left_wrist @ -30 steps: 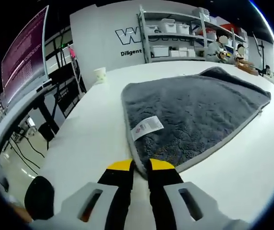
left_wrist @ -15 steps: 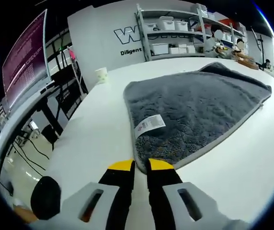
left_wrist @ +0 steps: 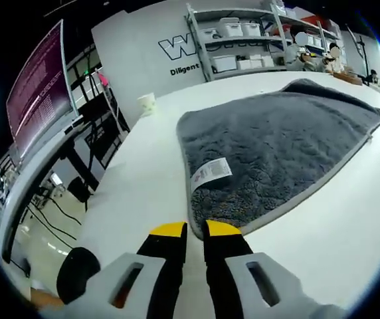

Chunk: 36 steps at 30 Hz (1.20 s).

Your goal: Open the folded towel by lifting each exposed corner and separating the folded layers until the towel lies flat within the target outline without major curled edges

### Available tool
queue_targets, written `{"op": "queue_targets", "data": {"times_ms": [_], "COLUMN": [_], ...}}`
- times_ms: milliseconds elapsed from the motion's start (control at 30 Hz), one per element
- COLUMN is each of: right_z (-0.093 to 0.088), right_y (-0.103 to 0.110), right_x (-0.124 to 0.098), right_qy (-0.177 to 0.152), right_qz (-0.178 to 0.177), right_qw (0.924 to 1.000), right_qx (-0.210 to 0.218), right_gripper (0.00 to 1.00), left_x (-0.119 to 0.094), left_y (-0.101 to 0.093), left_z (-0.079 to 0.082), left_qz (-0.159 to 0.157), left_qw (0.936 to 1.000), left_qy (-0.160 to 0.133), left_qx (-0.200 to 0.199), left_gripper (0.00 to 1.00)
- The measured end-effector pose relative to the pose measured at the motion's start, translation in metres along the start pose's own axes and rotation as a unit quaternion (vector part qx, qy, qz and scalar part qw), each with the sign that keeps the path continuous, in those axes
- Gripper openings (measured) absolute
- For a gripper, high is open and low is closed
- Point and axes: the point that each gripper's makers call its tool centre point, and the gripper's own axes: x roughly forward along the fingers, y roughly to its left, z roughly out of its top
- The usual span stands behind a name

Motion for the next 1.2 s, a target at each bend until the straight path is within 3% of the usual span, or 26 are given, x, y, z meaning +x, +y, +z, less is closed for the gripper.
{"op": "queue_targets", "data": {"times_ms": [500, 1200], "right_z": [-0.001, -0.001], "right_y": [0.0, 0.0], "right_x": [0.001, 0.002], "right_qy": [0.004, 0.004], "right_qz": [0.002, 0.003], "right_qw": [1.0, 1.0], "right_qx": [0.002, 0.001], "right_gripper": [0.86, 0.86], "left_x": [0.0, -0.003], "left_y": [0.02, 0.032], "left_z": [-0.007, -0.013], "left_qz": [0.029, 0.045], "left_qw": [0.9994, 0.9986], "left_qy": [0.009, 0.017], "left_qx": [0.016, 0.023], "left_gripper": [0.1, 0.1]}}
